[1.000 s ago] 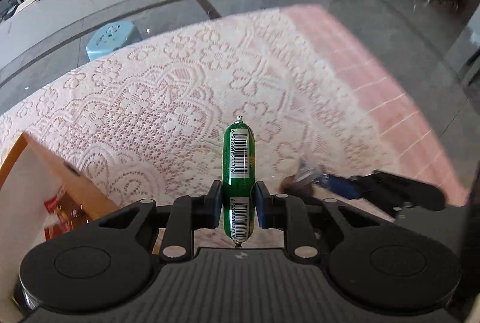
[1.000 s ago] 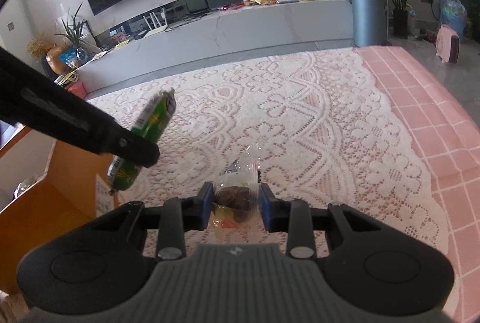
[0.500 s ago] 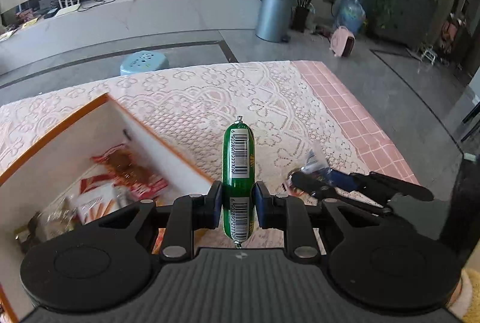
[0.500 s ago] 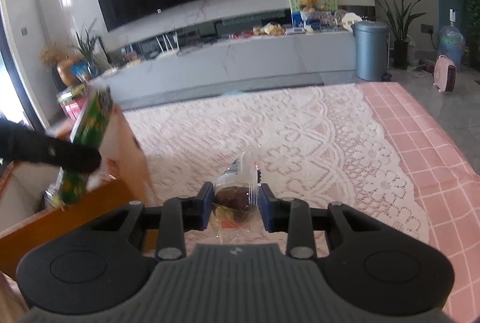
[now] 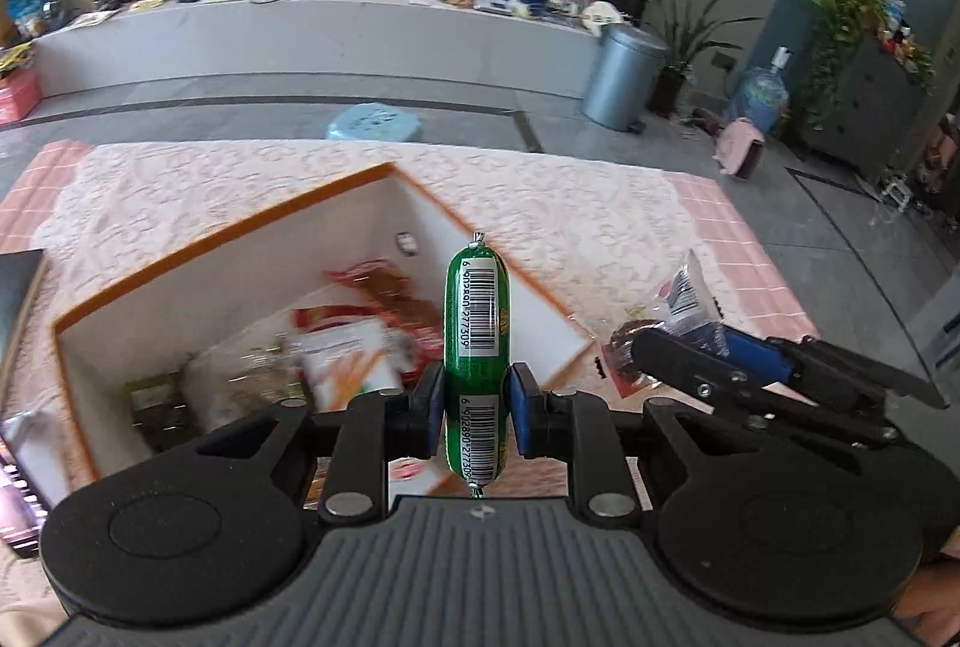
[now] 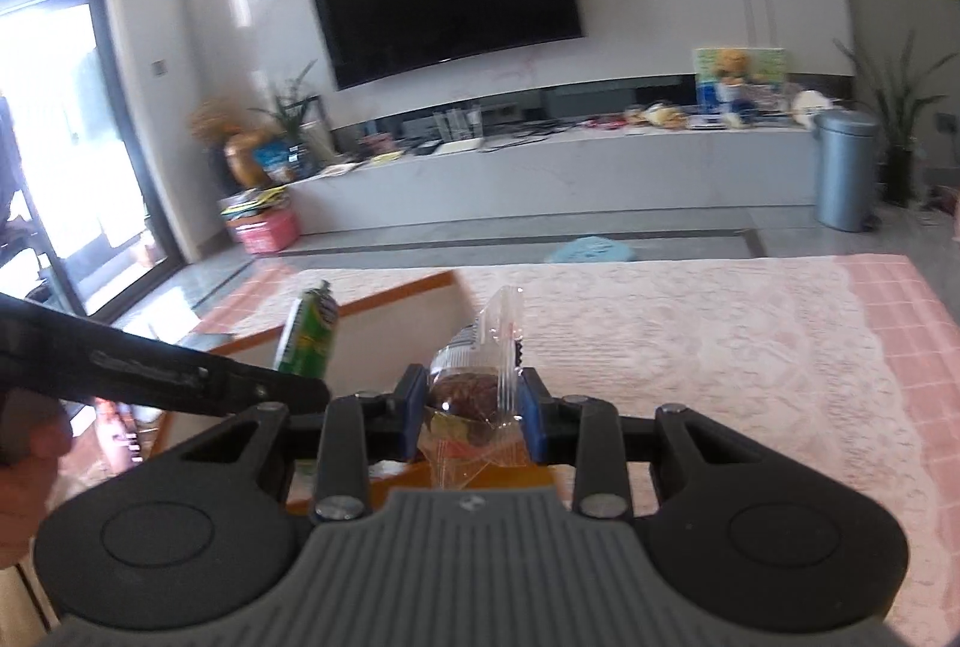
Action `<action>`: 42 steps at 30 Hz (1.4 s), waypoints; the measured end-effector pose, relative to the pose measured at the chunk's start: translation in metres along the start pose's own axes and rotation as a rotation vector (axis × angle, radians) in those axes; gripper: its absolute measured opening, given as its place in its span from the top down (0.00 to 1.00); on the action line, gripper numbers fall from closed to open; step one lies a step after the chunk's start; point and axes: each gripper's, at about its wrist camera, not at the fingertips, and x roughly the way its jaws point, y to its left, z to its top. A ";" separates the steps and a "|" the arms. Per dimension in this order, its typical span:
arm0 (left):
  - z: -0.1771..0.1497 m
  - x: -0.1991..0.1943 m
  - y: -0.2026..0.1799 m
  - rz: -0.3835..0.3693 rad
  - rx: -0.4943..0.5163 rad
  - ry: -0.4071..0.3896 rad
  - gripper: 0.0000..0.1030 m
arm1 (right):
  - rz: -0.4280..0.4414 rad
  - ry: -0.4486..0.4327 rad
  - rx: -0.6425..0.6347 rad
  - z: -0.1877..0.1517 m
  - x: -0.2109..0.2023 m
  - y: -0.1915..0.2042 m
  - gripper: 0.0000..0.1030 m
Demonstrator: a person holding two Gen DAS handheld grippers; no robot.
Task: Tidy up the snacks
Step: 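Lift both snacks and carry them over the orange box, then lower both snacks into the box and open both tools to release them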
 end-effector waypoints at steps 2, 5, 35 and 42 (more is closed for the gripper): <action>-0.001 0.001 0.014 0.011 -0.012 0.019 0.76 | 0.018 0.022 -0.010 0.002 0.008 0.013 0.70; -0.006 0.000 0.033 0.032 -0.031 0.042 0.76 | 0.047 0.061 -0.011 0.005 0.022 0.029 0.70; -0.038 0.064 0.080 0.298 0.030 0.247 0.75 | 0.099 0.349 -0.087 -0.007 0.125 0.079 0.70; -0.030 0.047 0.092 0.257 -0.063 0.159 0.57 | 0.113 0.443 -0.107 -0.008 0.140 0.081 0.70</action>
